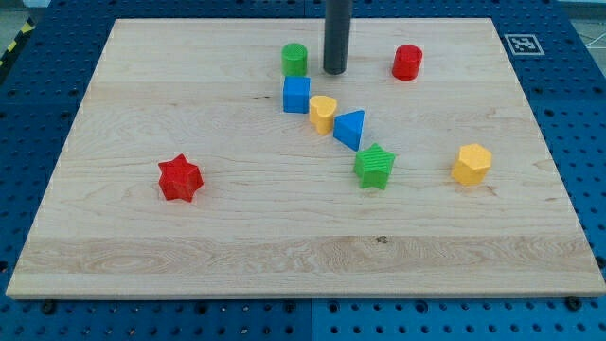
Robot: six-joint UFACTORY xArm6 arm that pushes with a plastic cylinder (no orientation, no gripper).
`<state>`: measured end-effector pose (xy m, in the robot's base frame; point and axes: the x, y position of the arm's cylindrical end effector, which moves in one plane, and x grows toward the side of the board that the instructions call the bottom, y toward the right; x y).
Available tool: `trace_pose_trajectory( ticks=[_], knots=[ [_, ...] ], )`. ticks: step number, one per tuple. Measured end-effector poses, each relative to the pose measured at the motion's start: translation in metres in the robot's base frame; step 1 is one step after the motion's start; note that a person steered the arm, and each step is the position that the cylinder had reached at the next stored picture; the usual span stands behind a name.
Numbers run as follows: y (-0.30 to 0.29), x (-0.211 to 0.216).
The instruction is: Slide green circle to the blue cube
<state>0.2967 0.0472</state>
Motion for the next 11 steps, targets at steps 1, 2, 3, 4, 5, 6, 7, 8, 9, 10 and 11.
trace_pose_trajectory(
  ticks=[1, 2, 3, 4, 5, 6, 7, 8, 9, 10, 11],
  knots=[
    [-0.011, -0.016],
    [-0.044, -0.017],
    [-0.062, -0.010],
    [-0.063, -0.005],
    [-0.063, -0.020],
    [-0.070, -0.037],
    [-0.089, -0.040],
    [-0.094, -0.034],
    [-0.094, -0.022],
    [-0.094, -0.006],
    [-0.094, -0.001]
  ],
)
